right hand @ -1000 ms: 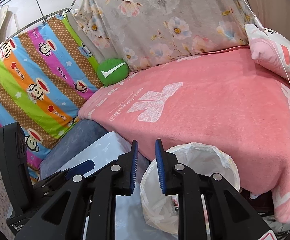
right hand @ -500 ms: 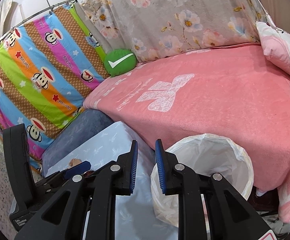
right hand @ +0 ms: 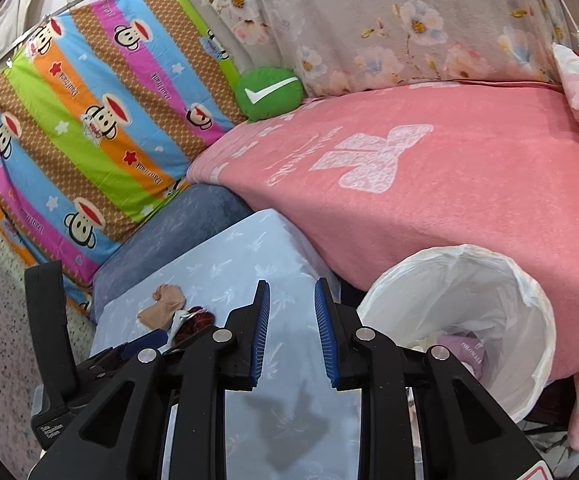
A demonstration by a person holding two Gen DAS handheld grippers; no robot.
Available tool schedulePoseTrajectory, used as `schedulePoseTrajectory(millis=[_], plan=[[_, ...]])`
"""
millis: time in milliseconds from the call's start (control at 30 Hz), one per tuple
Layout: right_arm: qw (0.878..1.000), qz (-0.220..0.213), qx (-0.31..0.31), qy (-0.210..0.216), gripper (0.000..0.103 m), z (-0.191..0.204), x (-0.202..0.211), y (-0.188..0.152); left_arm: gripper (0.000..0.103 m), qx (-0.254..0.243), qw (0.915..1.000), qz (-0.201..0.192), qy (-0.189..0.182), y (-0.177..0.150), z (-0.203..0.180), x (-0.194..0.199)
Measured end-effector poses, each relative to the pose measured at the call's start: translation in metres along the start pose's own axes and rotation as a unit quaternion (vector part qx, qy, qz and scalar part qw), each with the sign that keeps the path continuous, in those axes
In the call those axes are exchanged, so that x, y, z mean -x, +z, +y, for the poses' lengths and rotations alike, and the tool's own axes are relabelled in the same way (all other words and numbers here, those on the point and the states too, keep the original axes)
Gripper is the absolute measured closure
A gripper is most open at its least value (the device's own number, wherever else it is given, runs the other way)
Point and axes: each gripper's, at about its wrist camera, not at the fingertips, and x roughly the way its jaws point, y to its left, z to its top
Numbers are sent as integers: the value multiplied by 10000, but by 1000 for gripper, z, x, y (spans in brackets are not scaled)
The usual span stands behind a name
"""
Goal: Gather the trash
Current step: 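Move both open tools back over the remaining items on the sheet, then grasp the pink-white cloth with the left tool while the right tool grasps the grey pouch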
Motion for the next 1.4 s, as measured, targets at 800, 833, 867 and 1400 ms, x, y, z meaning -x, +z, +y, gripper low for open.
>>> schedulePoseTrajectory(millis=[800, 833, 867, 1400], plan=[[9913, 1012, 786, 315, 79, 101, -88, -57, 15, 1537, 9832, 612, 768, -53, 167, -13], [9906, 1048, 814, 320, 79, 105, -92, -59, 17, 1655, 9817, 650, 689, -54, 171, -14], [9900, 1085, 838, 328, 79, 109, -96, -61, 18, 1746, 9805, 677, 605, -54, 176, -15], [9756, 1794, 1137, 554, 79, 171, -170, -90, 92, 2198, 9727, 697, -272, -54, 208, -11]])
